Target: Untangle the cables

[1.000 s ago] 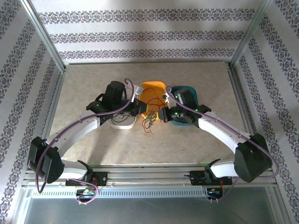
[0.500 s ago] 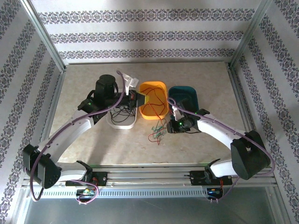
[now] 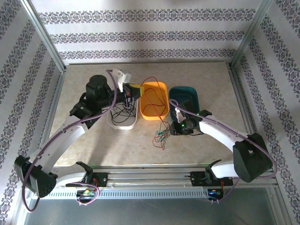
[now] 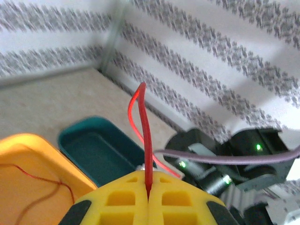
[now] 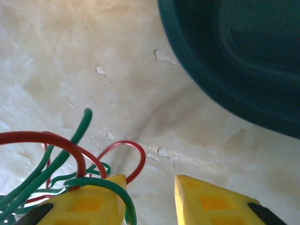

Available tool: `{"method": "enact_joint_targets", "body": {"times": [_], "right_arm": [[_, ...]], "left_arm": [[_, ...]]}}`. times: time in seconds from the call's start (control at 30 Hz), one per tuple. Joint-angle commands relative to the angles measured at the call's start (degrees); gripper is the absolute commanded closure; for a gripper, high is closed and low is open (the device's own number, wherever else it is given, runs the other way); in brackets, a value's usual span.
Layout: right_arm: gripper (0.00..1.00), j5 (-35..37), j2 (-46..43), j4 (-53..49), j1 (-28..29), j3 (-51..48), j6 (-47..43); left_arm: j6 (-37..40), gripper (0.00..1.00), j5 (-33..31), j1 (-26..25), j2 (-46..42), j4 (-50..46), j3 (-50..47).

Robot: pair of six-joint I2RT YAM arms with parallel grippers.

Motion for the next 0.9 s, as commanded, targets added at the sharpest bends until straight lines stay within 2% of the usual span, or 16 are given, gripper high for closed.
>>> {"method": "enact_joint_targets", "body": {"times": [0.0,0.2,0.3,0.4,0.5,0.67,0.77,0.87], "right_arm": [[0.69,1.45,0.44,-2.34,-0.92,-0.88,1.08],[0.68,0.77,1.67,-2.36,-1.27,-0.85,0.78],[0.68,0.74,1.35,-2.23,-1.54,-1.3,0.8],[0.68,0.34,0.34,-1.83,-1.8,-1.75,0.71],[0.66,0.17,-1.36,-1.33,-1.76,-2.18,0.5],[0.55,2.77,-9.23,-0.57,-1.76,-1.93,-0.09],[0.49,3.88,-14.67,0.8,-2.56,-1.57,1.12],[0.48,3.15,-18.74,2.85,-3.29,-1.62,3.0]], "left_arm": [[1.28,1.0,-6.15,1.29,-3.46,10.76,3.33],[0.52,1.0,-3.35,1.31,-2.8,12.43,8.18],[2.49,1.0,-3.25,1.31,-2.64,11.13,10.32],[4.21,1.0,-6.19,1.31,-2.32,10.47,11.73],[3.07,1.0,-12.1,1.31,-0.65,10.75,12.24],[2.29,1.0,-21.39,1.39,3.65,14.63,11.61],[2.2,1.0,-20.28,1.49,7.75,16.49,13.07],[1.72,1.0,-18.64,1.49,11.73,16.59,14.32]]}}
